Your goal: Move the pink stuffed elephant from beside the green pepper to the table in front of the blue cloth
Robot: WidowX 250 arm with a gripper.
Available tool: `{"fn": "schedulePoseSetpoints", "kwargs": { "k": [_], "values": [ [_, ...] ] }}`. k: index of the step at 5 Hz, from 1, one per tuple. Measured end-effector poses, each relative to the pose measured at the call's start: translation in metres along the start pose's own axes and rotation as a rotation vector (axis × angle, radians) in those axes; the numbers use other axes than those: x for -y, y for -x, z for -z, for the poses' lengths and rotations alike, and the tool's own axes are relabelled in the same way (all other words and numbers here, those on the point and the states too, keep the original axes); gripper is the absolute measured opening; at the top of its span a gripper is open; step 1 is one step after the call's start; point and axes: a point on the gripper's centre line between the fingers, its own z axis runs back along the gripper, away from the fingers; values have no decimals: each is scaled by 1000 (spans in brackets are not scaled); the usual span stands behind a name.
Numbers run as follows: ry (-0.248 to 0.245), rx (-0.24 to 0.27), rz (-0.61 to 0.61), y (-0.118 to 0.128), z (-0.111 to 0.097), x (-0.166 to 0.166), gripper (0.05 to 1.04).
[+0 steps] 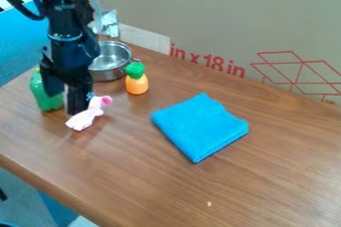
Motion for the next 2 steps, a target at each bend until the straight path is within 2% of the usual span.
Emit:
{"fn": "schedulePoseSetpoints", "kwargs": {
  "k": [2],
  "values": [
    [9, -13, -6, -1, 22, 4, 1001]
  ]
}}
